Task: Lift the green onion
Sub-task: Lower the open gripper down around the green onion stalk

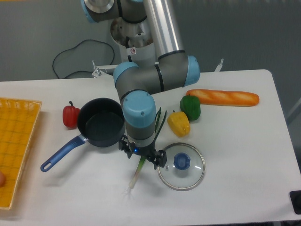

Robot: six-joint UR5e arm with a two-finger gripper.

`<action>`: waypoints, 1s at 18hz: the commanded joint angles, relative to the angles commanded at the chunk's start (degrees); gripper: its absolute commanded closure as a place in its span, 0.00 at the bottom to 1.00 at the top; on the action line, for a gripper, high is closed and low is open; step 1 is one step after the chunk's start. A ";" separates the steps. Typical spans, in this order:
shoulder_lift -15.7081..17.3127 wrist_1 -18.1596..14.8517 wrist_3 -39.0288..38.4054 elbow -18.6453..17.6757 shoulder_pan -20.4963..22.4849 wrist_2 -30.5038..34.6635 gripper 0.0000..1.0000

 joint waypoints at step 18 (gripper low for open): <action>-4.75 0.17 -3.52 1.94 -1.49 -1.06 0.00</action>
